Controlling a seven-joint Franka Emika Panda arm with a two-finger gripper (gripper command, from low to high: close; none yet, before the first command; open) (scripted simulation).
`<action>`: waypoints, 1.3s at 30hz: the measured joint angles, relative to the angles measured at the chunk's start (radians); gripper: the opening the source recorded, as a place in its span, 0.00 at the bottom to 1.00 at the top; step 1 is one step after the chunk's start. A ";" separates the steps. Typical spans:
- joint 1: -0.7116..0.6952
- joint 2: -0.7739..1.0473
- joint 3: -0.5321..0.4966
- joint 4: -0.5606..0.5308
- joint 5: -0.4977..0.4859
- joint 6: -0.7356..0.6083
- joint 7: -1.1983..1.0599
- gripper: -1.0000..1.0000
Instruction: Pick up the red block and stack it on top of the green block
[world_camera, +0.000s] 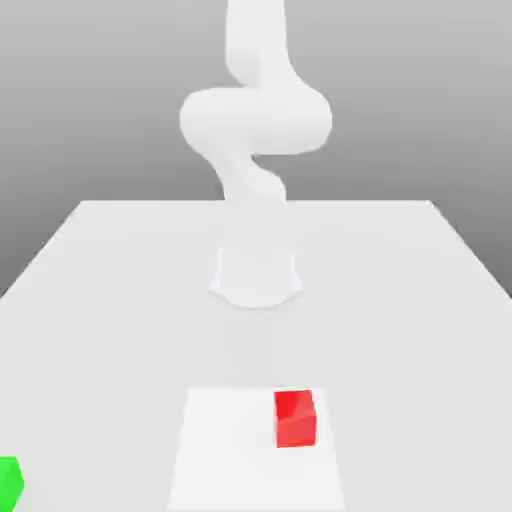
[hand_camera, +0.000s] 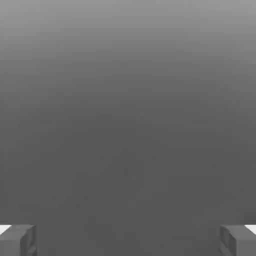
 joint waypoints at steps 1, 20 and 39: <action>0.007 0.041 -0.002 -0.023 0.008 0.024 -0.003 0.50; 0.083 0.738 0.037 -0.402 -0.015 0.440 0.050 0.50; 0.086 0.771 0.033 -0.409 -0.025 0.463 0.058 0.00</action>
